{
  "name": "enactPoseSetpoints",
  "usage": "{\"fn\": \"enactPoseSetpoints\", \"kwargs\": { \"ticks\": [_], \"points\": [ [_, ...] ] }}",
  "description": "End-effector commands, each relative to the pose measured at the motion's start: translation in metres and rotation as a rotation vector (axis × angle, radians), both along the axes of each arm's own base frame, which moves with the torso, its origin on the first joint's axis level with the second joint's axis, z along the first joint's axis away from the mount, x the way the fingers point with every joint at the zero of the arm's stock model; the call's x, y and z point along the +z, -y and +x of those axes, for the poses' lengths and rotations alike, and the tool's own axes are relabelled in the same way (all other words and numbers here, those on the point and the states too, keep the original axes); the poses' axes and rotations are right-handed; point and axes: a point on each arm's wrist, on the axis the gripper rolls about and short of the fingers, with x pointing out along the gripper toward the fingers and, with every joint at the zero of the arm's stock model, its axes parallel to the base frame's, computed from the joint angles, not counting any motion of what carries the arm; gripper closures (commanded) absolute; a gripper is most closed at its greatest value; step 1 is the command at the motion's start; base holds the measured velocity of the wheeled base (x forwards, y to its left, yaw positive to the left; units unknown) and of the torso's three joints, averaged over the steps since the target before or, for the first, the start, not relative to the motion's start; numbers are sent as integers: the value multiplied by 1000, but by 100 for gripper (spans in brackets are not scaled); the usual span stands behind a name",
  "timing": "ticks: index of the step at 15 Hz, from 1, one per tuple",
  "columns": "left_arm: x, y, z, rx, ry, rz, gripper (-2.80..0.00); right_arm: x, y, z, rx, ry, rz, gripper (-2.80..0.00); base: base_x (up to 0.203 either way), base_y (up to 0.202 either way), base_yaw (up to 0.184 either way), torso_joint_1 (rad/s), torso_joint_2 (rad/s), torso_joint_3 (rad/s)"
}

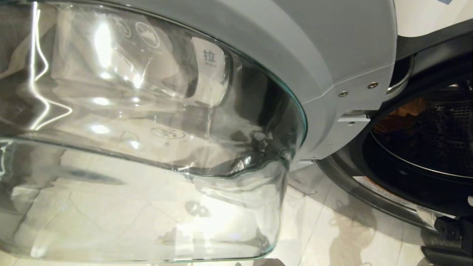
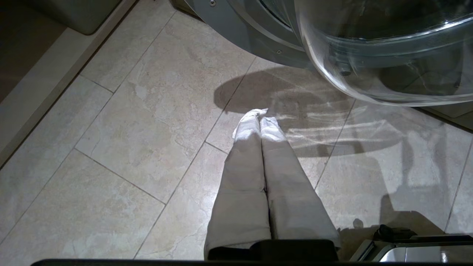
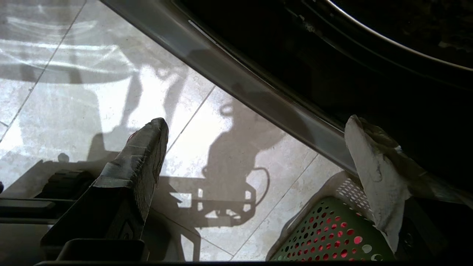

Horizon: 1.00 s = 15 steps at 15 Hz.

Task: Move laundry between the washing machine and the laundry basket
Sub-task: Pick a cloth and place it into the basket

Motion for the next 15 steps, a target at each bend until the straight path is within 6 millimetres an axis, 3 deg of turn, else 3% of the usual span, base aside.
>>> {"fn": "enactPoseSetpoints", "kwargs": {
  "ticks": [1, 4, 10, 13, 15],
  "points": [
    [-11, 0, 3, 1, -42, 0, 0, 5, 0, 1, -13, 22, 1, -280, 0, 0, 0, 10, 2, -45],
    [-11, 0, 3, 2, -42, 0, 0, 11, -2, 16, -24, 86, 27, -280, 0, 0, 0, 0, 0, 0],
    [-11, 0, 3, 1, -43, 3, 0, -11, -1, 87, -127, 149, 51, -280, 0, 0, 0, 0, 0, 0],
    [-11, 0, 3, 1, -44, 1, 0, -14, 14, 123, -261, 250, 47, -280, 0, 0, 0, 0, 0, 0],
    [-11, 0, 3, 1, -42, 0, 0, -1, 33, 136, -354, 319, 53, -280, 0, 0, 0, 0, 0, 0]
  ]
}}
